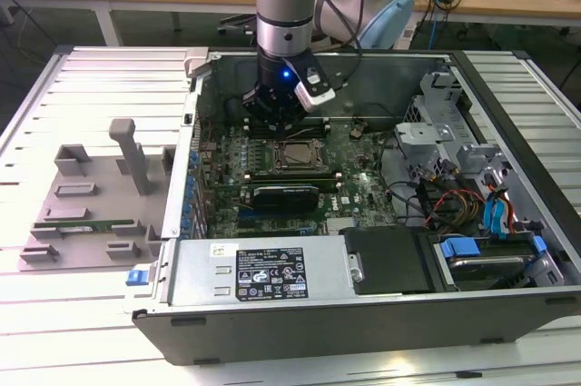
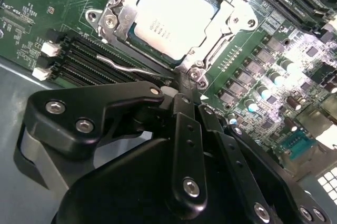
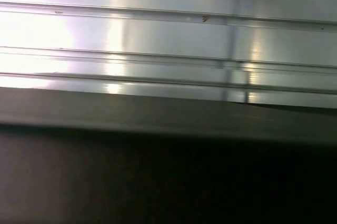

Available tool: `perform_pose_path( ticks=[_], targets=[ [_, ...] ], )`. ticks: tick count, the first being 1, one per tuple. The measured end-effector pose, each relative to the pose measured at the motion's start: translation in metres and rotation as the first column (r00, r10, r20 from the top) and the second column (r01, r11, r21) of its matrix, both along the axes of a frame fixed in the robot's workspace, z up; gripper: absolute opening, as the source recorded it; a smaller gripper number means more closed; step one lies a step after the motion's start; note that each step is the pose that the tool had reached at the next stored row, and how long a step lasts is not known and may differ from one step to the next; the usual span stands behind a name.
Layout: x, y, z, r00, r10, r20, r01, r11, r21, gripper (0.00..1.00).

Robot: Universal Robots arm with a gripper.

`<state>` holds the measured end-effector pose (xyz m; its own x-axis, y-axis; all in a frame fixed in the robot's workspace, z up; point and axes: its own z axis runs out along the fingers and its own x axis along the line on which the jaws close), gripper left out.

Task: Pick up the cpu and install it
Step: 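Install the first cpu locking lever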

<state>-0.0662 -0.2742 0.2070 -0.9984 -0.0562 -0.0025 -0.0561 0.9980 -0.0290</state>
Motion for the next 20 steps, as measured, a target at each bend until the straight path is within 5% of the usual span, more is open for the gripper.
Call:
perform_pose_path(
  ticks=[5, 11, 20],
  targets=[
    [0.0022, 0.0000, 0.0000, 0.9990, -0.045, 0.0000, 0.045, 0.9990, -0.0035, 0.11],
    [0.0103, 0.0004, 0.0000, 0.9986, -0.054, 0.0000, 0.054, 0.9985, -0.0030, 0.11],
    [0.0109, 0.0057, 0.0003, 0.9984, -0.056, 0.0008, 0.056, 0.9984, -0.0020, 0.11]
  ],
)
